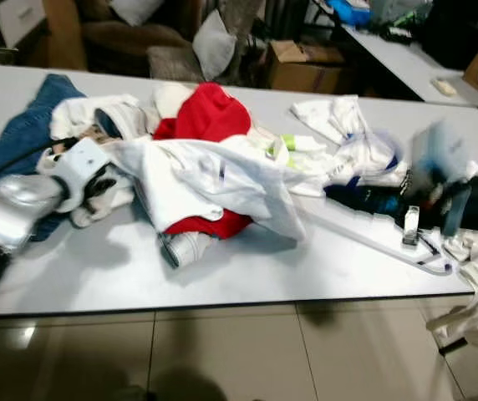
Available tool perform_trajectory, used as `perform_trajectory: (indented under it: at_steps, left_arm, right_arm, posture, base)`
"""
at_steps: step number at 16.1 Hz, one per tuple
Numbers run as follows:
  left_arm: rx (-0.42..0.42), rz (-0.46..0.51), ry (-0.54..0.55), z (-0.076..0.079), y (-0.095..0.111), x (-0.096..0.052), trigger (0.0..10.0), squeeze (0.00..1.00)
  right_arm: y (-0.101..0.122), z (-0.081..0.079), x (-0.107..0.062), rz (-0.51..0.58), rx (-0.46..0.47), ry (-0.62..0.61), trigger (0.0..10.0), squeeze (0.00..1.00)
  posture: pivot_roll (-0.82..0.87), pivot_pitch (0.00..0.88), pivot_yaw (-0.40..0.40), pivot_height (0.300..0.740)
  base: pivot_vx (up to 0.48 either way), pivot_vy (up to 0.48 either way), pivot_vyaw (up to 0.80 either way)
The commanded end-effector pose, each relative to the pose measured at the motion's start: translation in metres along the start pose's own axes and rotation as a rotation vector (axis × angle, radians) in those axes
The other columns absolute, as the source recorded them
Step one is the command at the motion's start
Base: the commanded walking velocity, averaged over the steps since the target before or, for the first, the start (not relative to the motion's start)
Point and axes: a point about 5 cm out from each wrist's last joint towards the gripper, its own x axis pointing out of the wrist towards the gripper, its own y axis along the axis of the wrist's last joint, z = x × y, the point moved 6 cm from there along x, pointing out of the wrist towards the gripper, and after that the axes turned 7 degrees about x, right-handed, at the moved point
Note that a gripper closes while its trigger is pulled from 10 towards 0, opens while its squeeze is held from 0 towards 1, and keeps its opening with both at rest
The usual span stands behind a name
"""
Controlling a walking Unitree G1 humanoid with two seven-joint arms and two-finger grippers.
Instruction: Hang hanger
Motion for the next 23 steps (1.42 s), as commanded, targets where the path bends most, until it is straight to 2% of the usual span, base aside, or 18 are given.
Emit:
perform_trajectory:
  at_steps: [1,3,4,5,6,7,8,9,11,12,13,14,15,16,17,19,21,23]
  left_arm:
    - [0.038,0.06,-0.088,0.01,0.011,-0.003,10.0,1.0]
    - [0.022,0.144,-0.193,0.009,0.013,-0.029,10.0,1.0]
    - [-0.001,0.16,-0.21,0.007,0.013,-0.035,10.0,1.0]
    - [-0.063,0.216,-0.231,0.005,0.018,-0.043,10.0,1.0]
    - [-0.17,0.336,-0.218,-0.007,0.027,-0.06,10.0,1.0]
    - [-0.234,0.413,-0.193,-0.015,0.032,-0.069,10.0,1.0]
    - [-0.28,0.532,-0.07,-0.028,0.045,-0.073,10.0,1.0]
    - [-0.36,0.591,0.102,-0.037,0.057,-0.066,10.0,1.0]
    - [-0.485,0.679,0.212,-0.038,0.065,-0.066,10.0,1.0]
    - [-0.55,0.668,0.28,-0.019,0.062,-0.061,10.0,1.0]
    - [-0.497,0.622,0.287,0.004,0.062,-0.058,10.0,1.0]
    - [-0.508,0.595,0.298,0.02,0.066,-0.056,10.0,1.0]
    - [-0.524,0.592,0.311,0.023,0.068,-0.055,10.0,1.0]
    - [-0.527,0.564,0.358,0.03,0.074,-0.055,10.0,1.0]
    - [-0.513,0.545,0.393,0.036,0.077,-0.056,10.0,1.0]
    - [-0.52,0.51,0.443,0.041,0.076,-0.06,10.0,0.99]
    - [-0.535,0.497,0.457,0.044,0.074,-0.06,10.0,0.99]
    - [-0.556,0.435,0.448,0.057,0.06,-0.06,10.0,0.98]
  right_arm:
    - [0.006,0.007,-0.002,0.041,0.008,-0.051,10.0,0.0]
    - [-0.001,0.014,0.012,0.073,0.029,-0.134,10.0,0.0]
    - [-0.003,0.013,0.015,0.068,0.029,-0.142,10.0,0.0]
    - [-0.004,0.012,0.019,0.078,0.042,-0.147,10.0,0.0]
    - [-0.007,0.015,0.025,0.107,0.07,-0.2,10.0,0.0]
    - [-0.009,0.019,0.028,0.125,0.086,-0.246,10.0,0.0]
    - [-0.009,0.03,0.035,0.142,0.095,-0.372,10.0,0.0]
    - [-0.008,0.042,0.038,0.179,0.15,-0.516,10.0,0.0]
    - [-0.013,0.041,0.042,0.182,0.167,-0.591,10.0,0.0]
    - [-0.019,0.03,0.051,0.181,0.157,-0.627,10.0,0.0]
    - [-0.024,0.021,0.057,0.185,0.145,-0.643,10.0,0.0]
    - [-0.032,0.017,0.057,0.191,0.154,-0.69,10.0,0.0]
    - [-0.034,0.017,0.056,0.195,0.169,-0.721,10.0,0.0]
    - [-0.044,0.017,0.053,0.255,0.279,-0.824,10.0,0.0]
    - [-0.052,0.014,0.051,0.289,0.34,-0.9,10.0,0.0]
    - [-0.061,0.012,0.057,0.276,0.352,-0.969,10.0,0.0]
    - [-0.062,0.007,0.065,0.24,0.297,-0.937,10.0,0.0]
    - [-0.067,0.004,0.066,0.222,0.293,-0.933,10.0,0.0]
  posture:
    - [-0.12,0.0,-0.087,0.74]
    - [-0.1,0.0,-0.092,0.74]
    - [-0.1,0.0,-0.094,0.74]
    - [-0.1,0.0,-0.094,0.74]
    - [-0.09,0.0,-0.092,0.74]
    - [-0.09,0.0,-0.092,0.74]
    - [-0.09,0.0,-0.092,0.74]
    - [-0.09,0.0,-0.095,0.74]
    - [-0.09,0.0,-0.092,0.74]
    - [-0.09,0.0,-0.089,0.74]
    - [-0.1,0.0,-0.085,0.74]
    - [-0.11,0.0,-0.09,0.74]
    - [-0.11,0.0,-0.09,0.74]
    - [-0.11,0.0,-0.092,0.74]
    - [-0.11,0.0,-0.094,0.74]
    - [-0.1,0.0,-0.103,0.74]
    - [-0.1,0.0,-0.107,0.74]
    - [-0.11,0.0,-0.091,0.74]
  base:
    - [0.0,0.0,0.0]
    - [0.0,0.0,0.0]
    - [0.0,0.0,0.0]
    - [0.0,0.0,0.0]
    - [0.0,0.0,0.0]
    - [0.0,0.0,0.0]
    - [0.0,0.0,0.0]
    - [0.0,0.0,0.0]
    - [0.0,0.0,0.0]
    - [0.0,0.0,0.0]
    - [0.0,0.0,0.0]
    - [0.0,0.0,0.0]
    - [0.0,0.0,0.0]
    - [0.0,-0.48,0.0]
    - [0.0,-0.48,0.0]
    - [0.0,-0.48,0.0]
    - [0.0,-0.48,0.0]
    - [0.0,-0.48,0.0]
